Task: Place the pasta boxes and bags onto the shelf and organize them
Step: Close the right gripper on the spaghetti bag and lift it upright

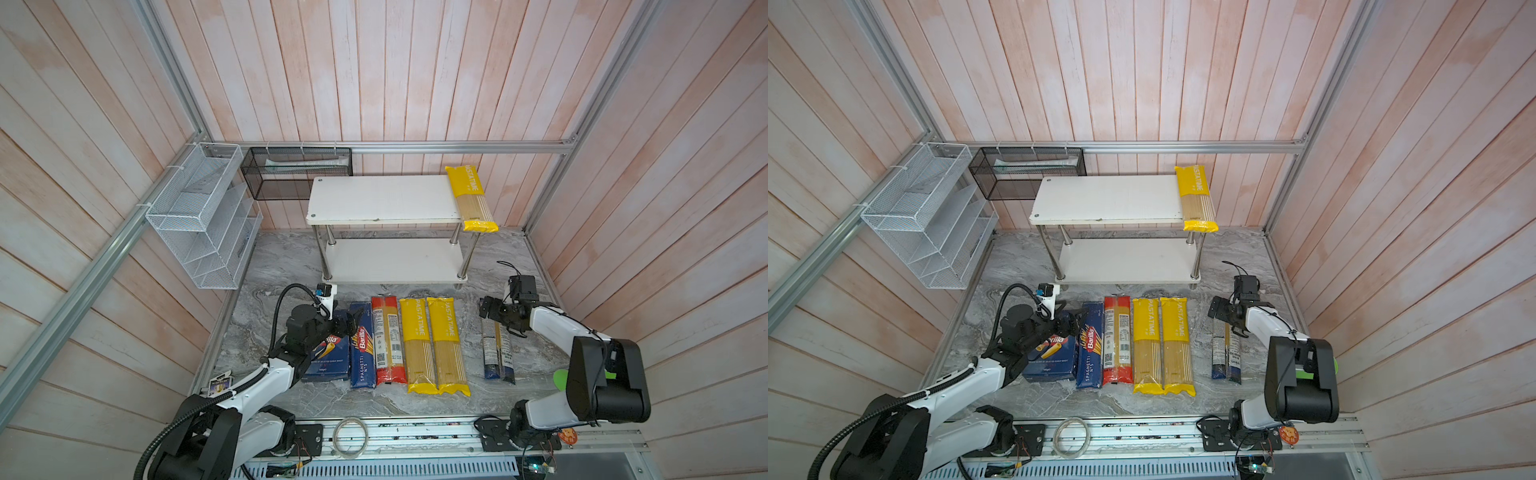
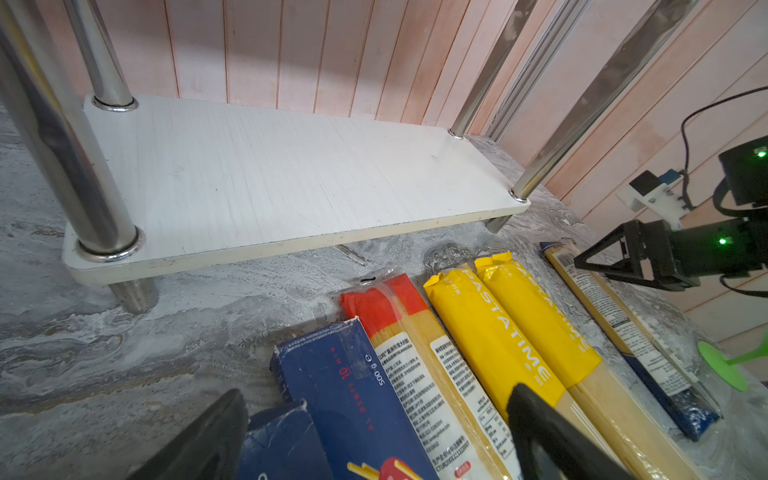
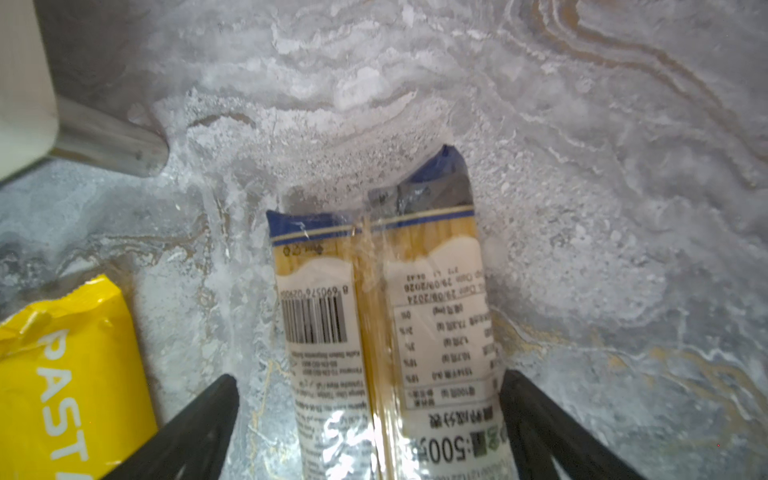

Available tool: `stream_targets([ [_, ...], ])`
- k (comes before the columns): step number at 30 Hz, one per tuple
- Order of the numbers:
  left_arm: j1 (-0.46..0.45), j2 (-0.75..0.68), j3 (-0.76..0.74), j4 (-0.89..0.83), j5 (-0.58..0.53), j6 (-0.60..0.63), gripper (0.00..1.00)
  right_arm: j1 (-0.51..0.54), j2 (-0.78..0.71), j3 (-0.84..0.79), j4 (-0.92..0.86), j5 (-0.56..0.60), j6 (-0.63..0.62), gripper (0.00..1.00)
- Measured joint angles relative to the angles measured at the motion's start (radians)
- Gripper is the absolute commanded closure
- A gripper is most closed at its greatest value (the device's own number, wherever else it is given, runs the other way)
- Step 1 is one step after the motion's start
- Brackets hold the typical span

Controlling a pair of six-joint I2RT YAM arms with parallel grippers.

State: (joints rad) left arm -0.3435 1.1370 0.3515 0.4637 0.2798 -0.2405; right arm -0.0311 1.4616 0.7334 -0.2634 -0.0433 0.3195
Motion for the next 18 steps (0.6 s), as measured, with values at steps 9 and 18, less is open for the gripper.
stream_targets([
  [9, 0.0, 0.01, 0.0, 0.0, 0.0, 0.0, 0.0, 0.017, -0.026, -0.067, -0.033, 0.057, 0.03, 0.02],
  [18, 0.0, 0.017, 0.0, 0.0, 0.0, 0.0, 0.0, 0.046, -0.031, -0.068, -0.051, 0.054, 0.031, 0.02],
])
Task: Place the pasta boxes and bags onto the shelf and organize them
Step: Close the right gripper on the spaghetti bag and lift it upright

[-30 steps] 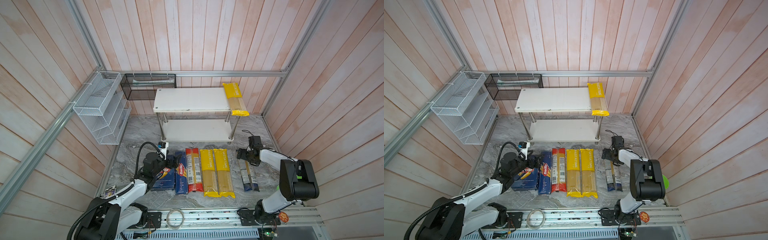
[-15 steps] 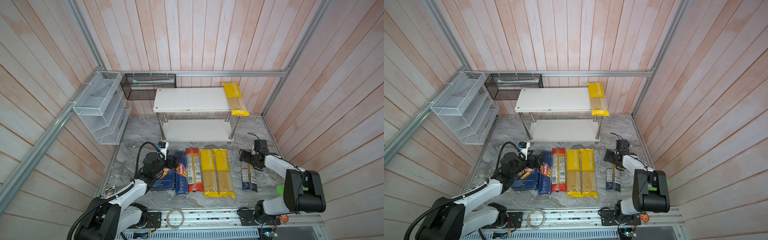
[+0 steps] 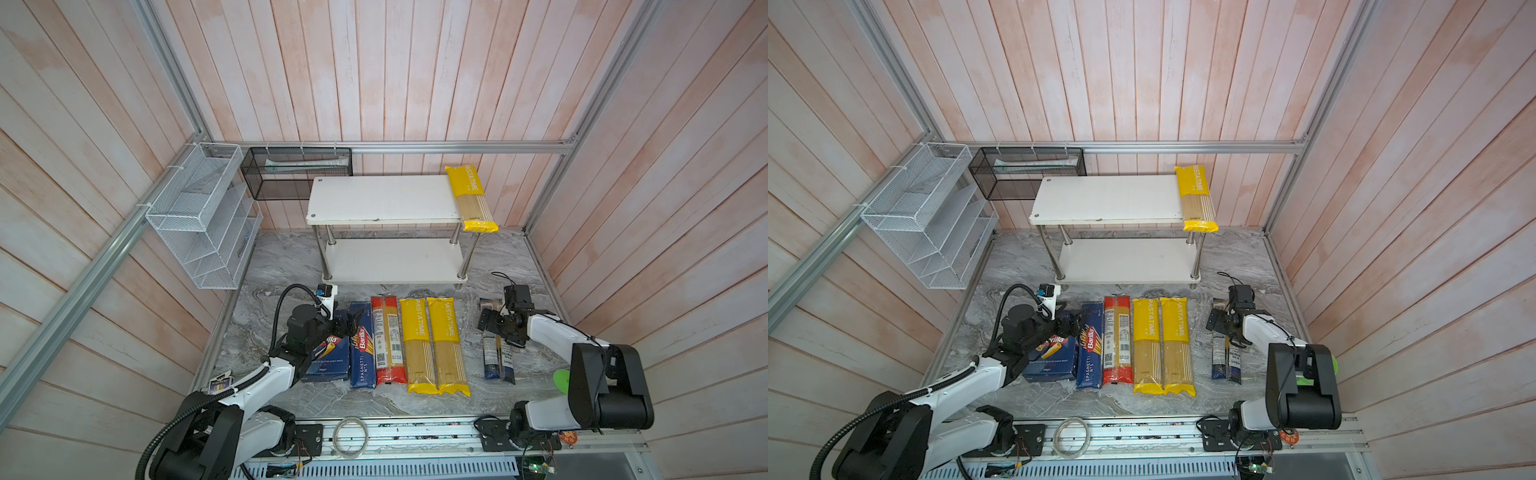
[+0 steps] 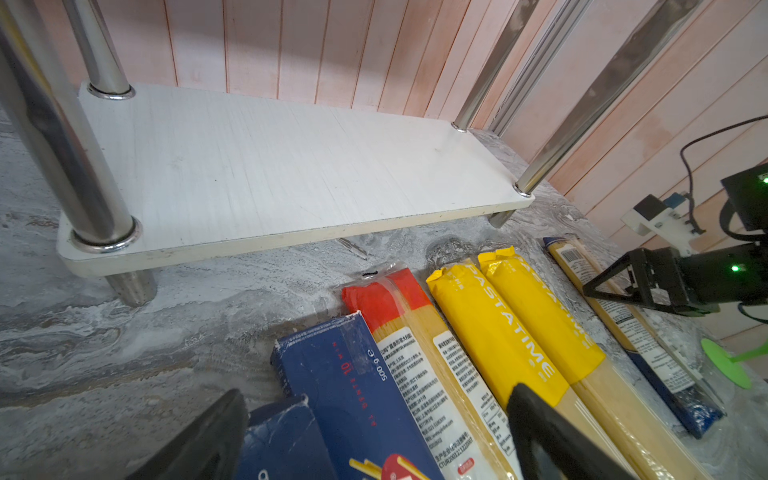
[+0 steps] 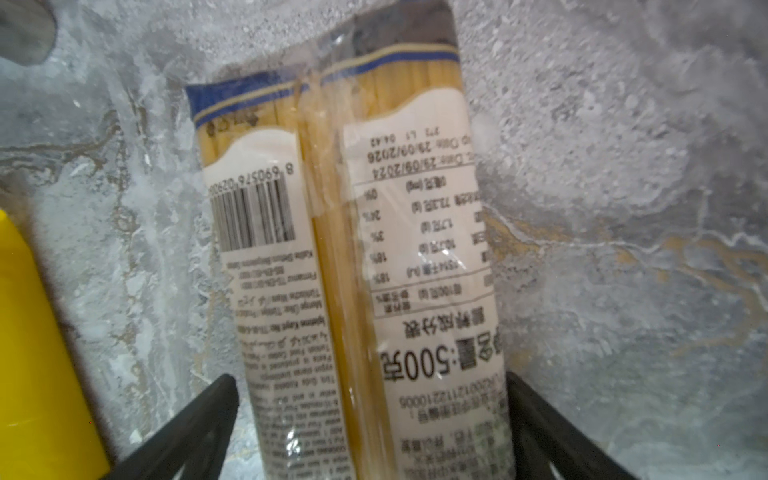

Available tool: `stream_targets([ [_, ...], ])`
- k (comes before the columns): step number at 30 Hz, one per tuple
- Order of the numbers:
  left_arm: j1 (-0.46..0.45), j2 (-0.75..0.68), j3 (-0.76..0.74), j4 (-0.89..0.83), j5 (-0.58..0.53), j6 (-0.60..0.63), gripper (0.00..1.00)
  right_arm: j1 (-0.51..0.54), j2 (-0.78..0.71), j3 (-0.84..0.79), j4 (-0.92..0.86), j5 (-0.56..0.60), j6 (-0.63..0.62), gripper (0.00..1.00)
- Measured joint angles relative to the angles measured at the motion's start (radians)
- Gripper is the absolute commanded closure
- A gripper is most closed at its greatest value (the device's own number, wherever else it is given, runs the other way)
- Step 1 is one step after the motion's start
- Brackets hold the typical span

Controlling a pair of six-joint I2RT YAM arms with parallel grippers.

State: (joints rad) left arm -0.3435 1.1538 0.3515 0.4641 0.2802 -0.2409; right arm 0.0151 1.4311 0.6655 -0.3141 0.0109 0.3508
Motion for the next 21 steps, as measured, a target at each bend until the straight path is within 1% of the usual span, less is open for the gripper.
stream_targets([
  [2, 0.0, 0.0, 0.0, 0.0, 0.0, 0.0, 0.0, 0.015, 0.0, 0.001, -0.002, 0.013, 0.001, 0.05],
  [8, 0.0, 0.0, 0.0, 0.0, 0.0, 0.0, 0.0, 0.041, 0.027, 0.019, -0.024, 0.056, 0.001, 0.1],
  [11, 0.0, 0.0, 0.0, 0.0, 0.0, 0.0, 0.0, 0.043, 0.034, 0.021, -0.025, 0.071, 0.002, 0.16],
  [14, 0.0, -0.002, 0.0, 0.0, 0.0, 0.0, 0.0, 0.043, 0.025, 0.011, -0.012, 0.074, 0.004, 0.25],
  [20, 0.0, -0.002, 0.0, 0.0, 0.0, 0.0, 0.0, 0.044, -0.021, -0.035, 0.031, 0.047, 0.018, 0.37],
  [21, 0.0, -0.002, 0.0, 0.0, 0.0, 0.0, 0.0, 0.044, -0.03, -0.042, 0.034, 0.039, 0.022, 0.37],
])
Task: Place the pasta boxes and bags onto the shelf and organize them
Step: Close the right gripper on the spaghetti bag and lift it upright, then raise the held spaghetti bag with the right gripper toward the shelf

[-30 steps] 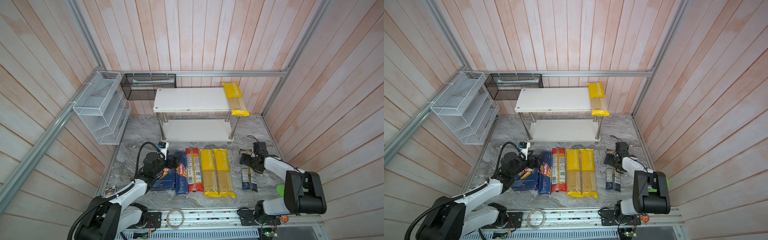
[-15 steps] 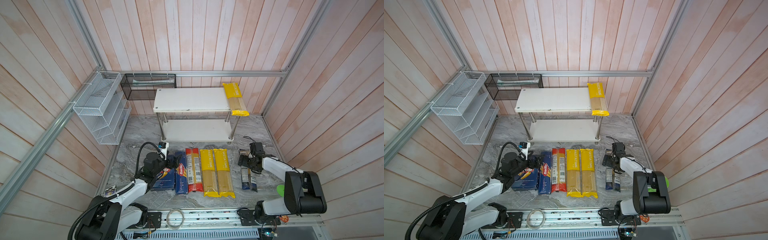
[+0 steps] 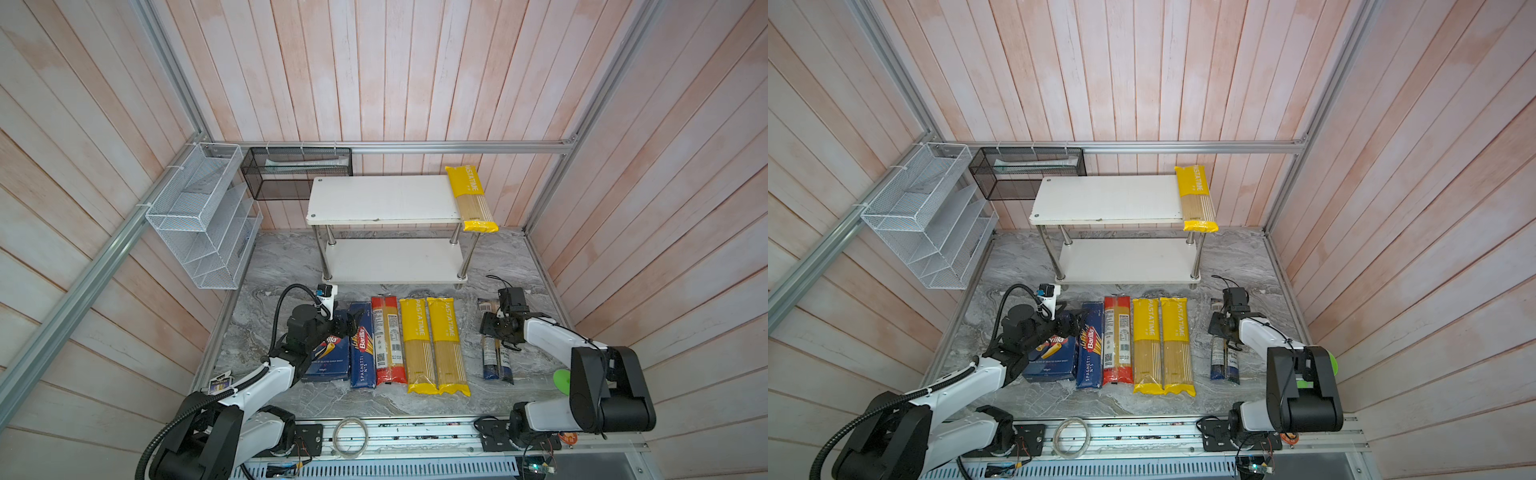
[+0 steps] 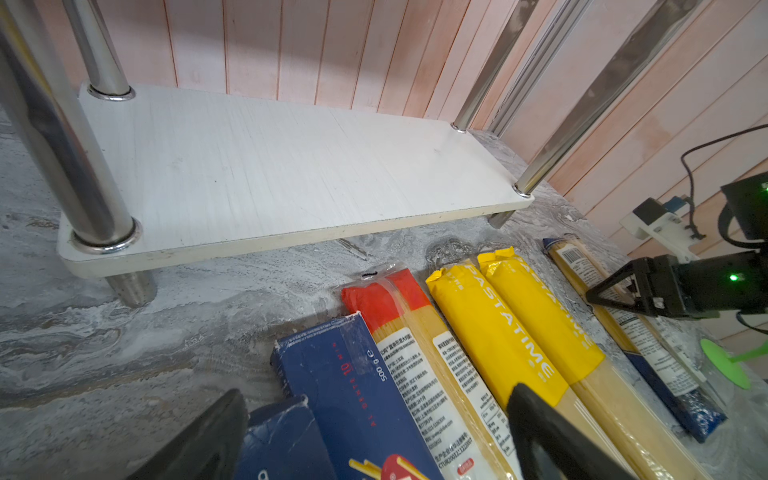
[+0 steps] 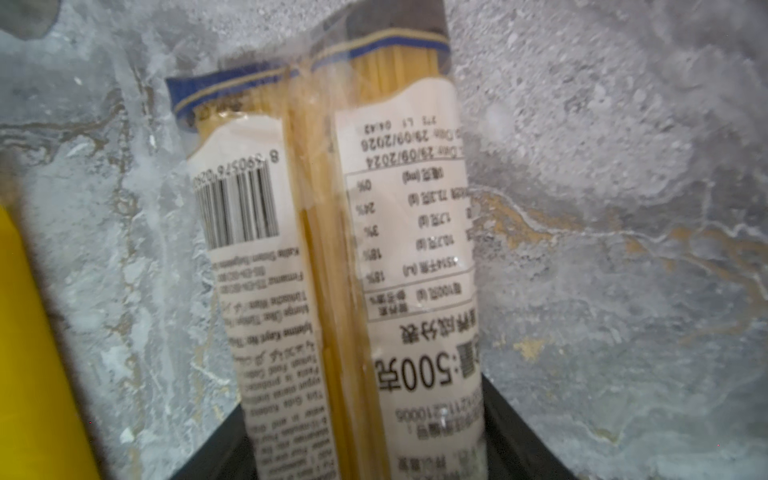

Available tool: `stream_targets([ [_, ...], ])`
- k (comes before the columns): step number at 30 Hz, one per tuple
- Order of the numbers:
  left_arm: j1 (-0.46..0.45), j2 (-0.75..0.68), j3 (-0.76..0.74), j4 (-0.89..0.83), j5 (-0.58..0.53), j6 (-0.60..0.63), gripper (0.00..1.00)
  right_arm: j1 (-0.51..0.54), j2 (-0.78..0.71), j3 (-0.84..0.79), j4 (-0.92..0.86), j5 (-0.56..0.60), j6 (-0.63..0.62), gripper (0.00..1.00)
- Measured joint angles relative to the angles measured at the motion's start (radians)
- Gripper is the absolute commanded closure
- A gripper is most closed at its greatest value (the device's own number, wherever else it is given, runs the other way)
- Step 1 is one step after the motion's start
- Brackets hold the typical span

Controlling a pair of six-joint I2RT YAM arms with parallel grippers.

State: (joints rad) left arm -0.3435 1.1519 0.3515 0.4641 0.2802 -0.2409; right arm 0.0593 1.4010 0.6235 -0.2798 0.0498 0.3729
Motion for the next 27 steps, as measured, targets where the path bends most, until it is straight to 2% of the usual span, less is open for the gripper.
stream_targets([
  [18, 0.0, 0.0, 0.0, 0.0, 0.0, 0.0, 0.0, 0.006, -0.057, -0.038, 0.03, -0.079, 0.029, 0.63],
  [27, 0.0, 0.0, 0.0, 0.0, 0.0, 0.0, 0.0, 0.01, -0.166, -0.074, 0.006, -0.087, 0.048, 0.76],
])
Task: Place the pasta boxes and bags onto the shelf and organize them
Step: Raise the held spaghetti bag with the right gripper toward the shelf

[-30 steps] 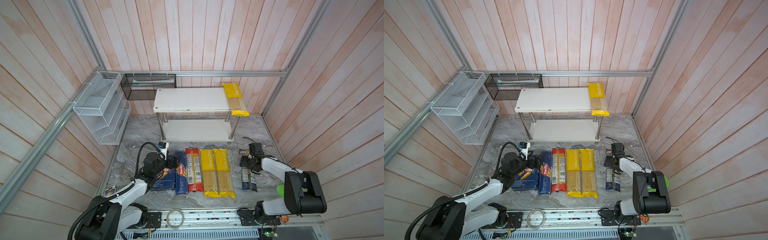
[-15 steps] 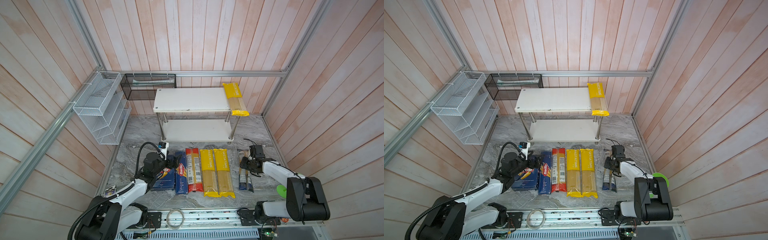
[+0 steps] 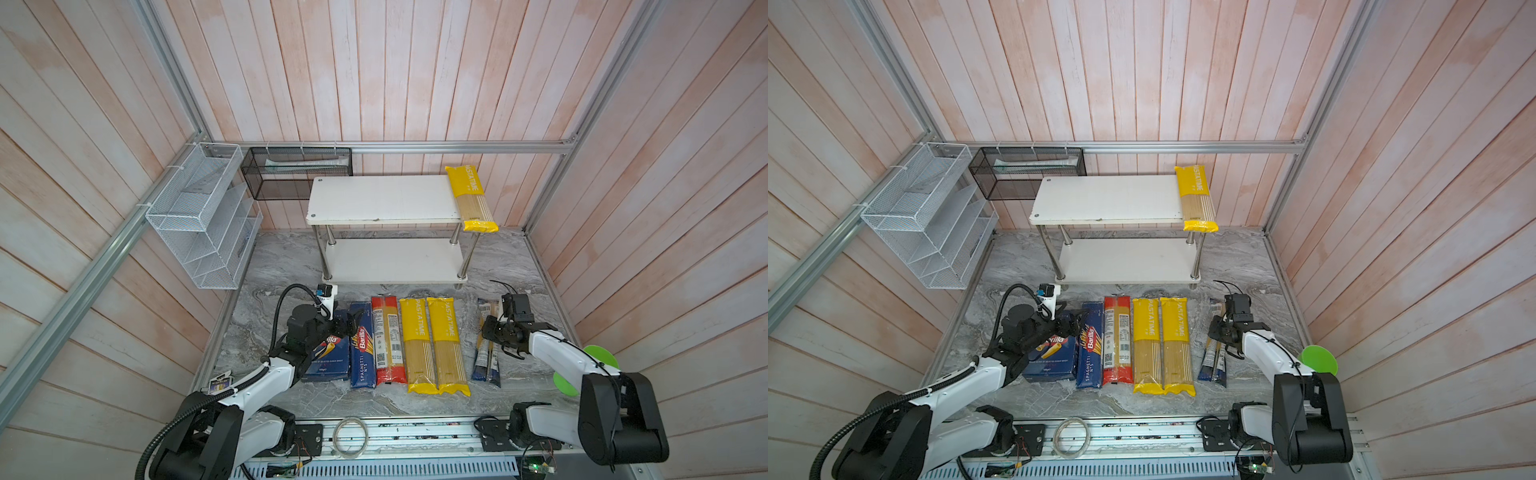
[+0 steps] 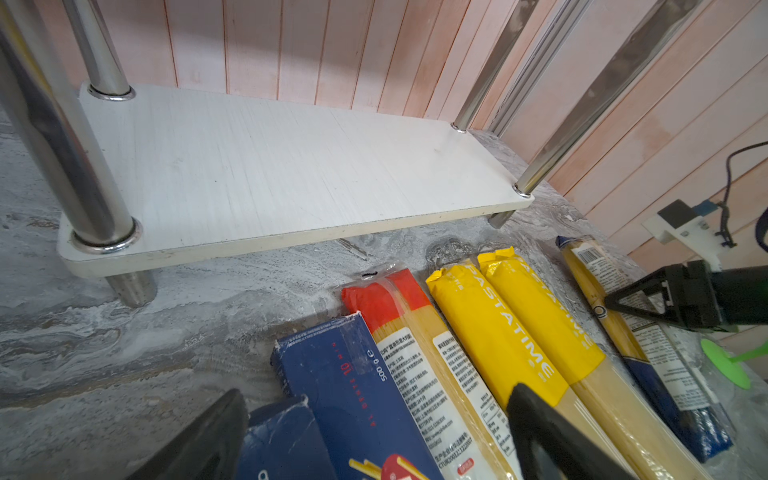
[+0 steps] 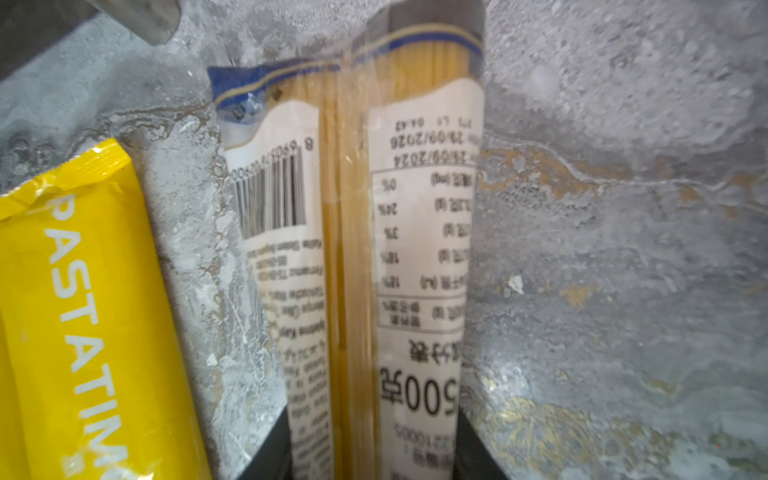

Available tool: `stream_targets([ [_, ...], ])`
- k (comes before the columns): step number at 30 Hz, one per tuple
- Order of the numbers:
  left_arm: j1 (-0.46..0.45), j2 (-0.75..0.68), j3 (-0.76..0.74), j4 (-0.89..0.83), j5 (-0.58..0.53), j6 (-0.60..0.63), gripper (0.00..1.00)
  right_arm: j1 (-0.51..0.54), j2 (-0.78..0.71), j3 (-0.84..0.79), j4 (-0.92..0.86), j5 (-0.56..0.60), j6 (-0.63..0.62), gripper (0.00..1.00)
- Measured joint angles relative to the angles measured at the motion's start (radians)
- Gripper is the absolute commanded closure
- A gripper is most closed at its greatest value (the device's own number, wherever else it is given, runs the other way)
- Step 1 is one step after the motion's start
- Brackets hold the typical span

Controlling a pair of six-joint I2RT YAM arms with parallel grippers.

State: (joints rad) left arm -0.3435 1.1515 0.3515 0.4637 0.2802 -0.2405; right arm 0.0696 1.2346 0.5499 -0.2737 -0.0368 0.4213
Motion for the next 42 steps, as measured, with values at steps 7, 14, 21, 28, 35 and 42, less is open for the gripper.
stream_targets([
  [7, 0.0, 0.0, 0.0, 0.0, 0.0, 0.0, 0.0, 0.0, -0.093, -0.008, -0.006, -0.016, 0.024, 0.9],
  [14, 0.0, -0.002, 0.0, 0.0, 0.0, 0.0, 0.0, 0.0, -0.179, -0.008, -0.023, -0.044, 0.032, 0.91],
  [21, 0.0, -0.003, 0.0, 0.0, 0.0, 0.0, 0.0, 0.0, -0.301, 0.011, -0.068, -0.077, 0.033, 0.93],
  [28, 0.0, -0.003, 0.0, 0.0, 0.0, 0.0, 0.0, 0.0, -0.377, 0.113, -0.136, -0.089, 0.034, 0.94],
  [35, 0.0, -0.003, 0.0, 0.0, 0.0, 0.0, 0.0, 0.004, -0.419, 0.255, -0.212, -0.111, 0.027, 0.94],
  [42, 0.0, -0.003, 0.0, 0.0, 0.0, 0.0, 0.0, 0.018, -0.435, 0.405, -0.29, -0.122, 0.006, 0.96],
])
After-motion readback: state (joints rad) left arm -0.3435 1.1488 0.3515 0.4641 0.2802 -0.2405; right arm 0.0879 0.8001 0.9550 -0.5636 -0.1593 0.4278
